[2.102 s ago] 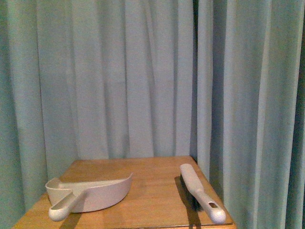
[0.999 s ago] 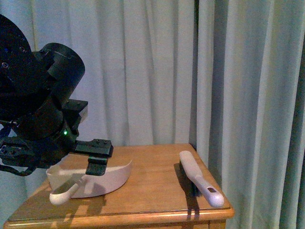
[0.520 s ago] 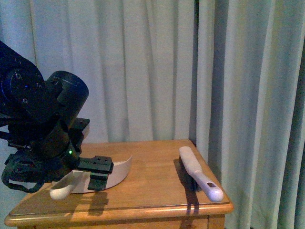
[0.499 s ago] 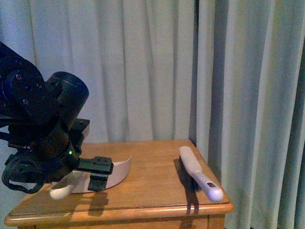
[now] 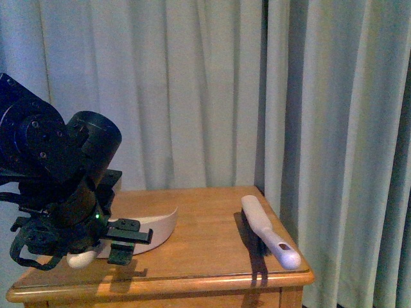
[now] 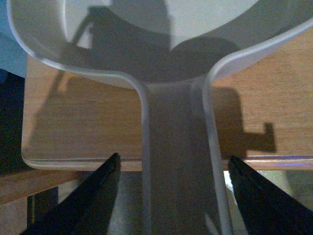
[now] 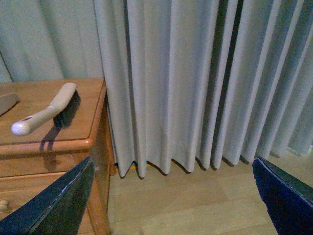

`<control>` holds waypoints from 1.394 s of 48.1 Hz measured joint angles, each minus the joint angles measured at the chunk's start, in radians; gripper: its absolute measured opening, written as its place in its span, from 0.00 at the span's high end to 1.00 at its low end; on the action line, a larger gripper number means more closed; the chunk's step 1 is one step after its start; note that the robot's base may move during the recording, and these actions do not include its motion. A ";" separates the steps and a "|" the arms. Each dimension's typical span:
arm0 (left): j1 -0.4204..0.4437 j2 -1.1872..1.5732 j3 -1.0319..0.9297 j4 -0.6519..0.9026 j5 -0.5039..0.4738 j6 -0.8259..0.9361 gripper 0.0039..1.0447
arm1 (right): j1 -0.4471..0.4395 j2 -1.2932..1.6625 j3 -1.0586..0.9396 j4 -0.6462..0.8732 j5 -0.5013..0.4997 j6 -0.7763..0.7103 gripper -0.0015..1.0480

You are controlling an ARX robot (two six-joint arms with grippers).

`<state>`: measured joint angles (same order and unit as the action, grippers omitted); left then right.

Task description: Clean up trash

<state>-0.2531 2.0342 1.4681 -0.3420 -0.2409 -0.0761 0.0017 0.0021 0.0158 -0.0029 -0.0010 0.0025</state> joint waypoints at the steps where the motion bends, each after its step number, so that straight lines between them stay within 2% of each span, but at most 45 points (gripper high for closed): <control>1: 0.001 0.000 0.000 0.002 -0.001 0.001 0.43 | 0.000 0.000 0.000 0.000 0.000 0.000 0.07; 7: 0.005 0.000 0.000 0.020 -0.016 0.005 0.69 | 0.000 0.000 0.000 0.000 0.000 0.000 0.07; 9: 0.006 -0.001 -0.003 0.029 -0.018 0.006 0.74 | 0.000 0.000 0.000 0.000 0.000 0.000 0.07; 20: 0.010 -0.060 -0.083 0.150 -0.040 0.040 0.75 | 0.000 0.000 0.000 0.000 0.000 0.000 0.07; 28: 0.004 -0.200 -0.222 0.392 -0.092 0.150 0.75 | 0.000 0.000 0.000 0.000 0.000 0.000 0.07; 35: -0.006 -0.348 -0.381 0.621 -0.077 0.232 0.75 | 0.000 0.000 0.000 0.000 0.000 0.000 0.07; 46: -0.031 -0.677 -0.728 0.966 0.031 0.306 0.75 | 0.000 0.000 0.000 0.000 0.000 0.000 0.07; 51: -0.021 -0.900 -0.922 1.063 0.098 0.314 0.75 | 0.000 0.000 0.000 0.000 0.000 0.000 0.07; 59: 0.037 -1.196 -1.095 1.015 0.191 0.271 0.75 | 0.000 0.000 0.000 0.000 0.000 0.000 0.07; 64: 0.094 -1.392 -1.159 0.917 0.276 0.237 0.75 | 0.000 0.000 0.000 0.000 0.000 0.000 0.07; 65: 0.408 -1.664 -1.255 0.817 0.497 0.124 0.75 | 0.013 0.011 0.003 -0.019 0.046 -0.020 0.07; 67: 0.422 -1.664 -1.261 0.814 0.492 0.112 0.75 | 0.059 0.048 0.027 -0.088 0.174 -0.059 0.07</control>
<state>0.1684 0.3702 0.2073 0.4721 0.2512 0.0357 0.0608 0.0498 0.0429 -0.0910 0.1730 -0.0563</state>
